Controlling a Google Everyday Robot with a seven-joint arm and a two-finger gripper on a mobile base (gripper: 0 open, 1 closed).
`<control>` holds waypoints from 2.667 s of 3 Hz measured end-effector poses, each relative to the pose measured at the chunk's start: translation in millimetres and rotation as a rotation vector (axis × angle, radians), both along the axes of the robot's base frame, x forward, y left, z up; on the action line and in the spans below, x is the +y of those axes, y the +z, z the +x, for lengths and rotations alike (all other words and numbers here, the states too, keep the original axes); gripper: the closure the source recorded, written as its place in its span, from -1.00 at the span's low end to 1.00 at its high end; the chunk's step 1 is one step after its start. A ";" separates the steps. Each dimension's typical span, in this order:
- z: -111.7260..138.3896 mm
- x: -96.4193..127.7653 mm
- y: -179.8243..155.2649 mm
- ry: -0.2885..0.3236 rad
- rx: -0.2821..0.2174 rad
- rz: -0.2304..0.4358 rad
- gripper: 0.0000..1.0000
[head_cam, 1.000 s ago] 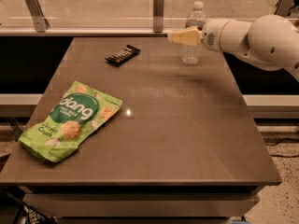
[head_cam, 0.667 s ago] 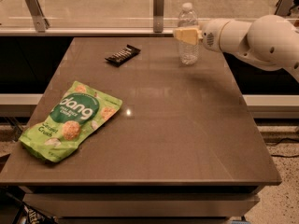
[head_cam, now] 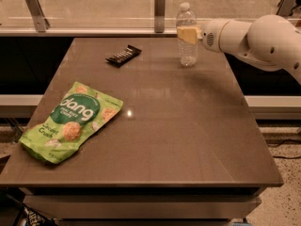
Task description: Move water bottle near green rice chip bag
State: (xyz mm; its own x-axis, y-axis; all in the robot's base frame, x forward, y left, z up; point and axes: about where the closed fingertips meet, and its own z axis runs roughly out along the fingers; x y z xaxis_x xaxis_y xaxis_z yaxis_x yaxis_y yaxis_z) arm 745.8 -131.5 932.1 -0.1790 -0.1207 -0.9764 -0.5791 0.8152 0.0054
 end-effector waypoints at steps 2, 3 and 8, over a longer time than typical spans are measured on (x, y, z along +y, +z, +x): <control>0.3 2.6 -0.5 0.004 0.001 0.000 1.00; -13.0 19.6 8.1 0.047 0.021 0.009 1.00; -146.4 81.1 45.5 0.253 -0.003 0.070 1.00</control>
Offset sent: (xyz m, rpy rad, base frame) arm 0.0002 0.0023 -0.0005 0.0004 0.0007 0.0032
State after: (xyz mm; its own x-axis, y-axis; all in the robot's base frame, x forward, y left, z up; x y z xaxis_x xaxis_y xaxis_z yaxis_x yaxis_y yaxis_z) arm 599.4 -50.5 977.6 -0.1486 -0.0933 -0.9845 -0.7646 0.6421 0.0545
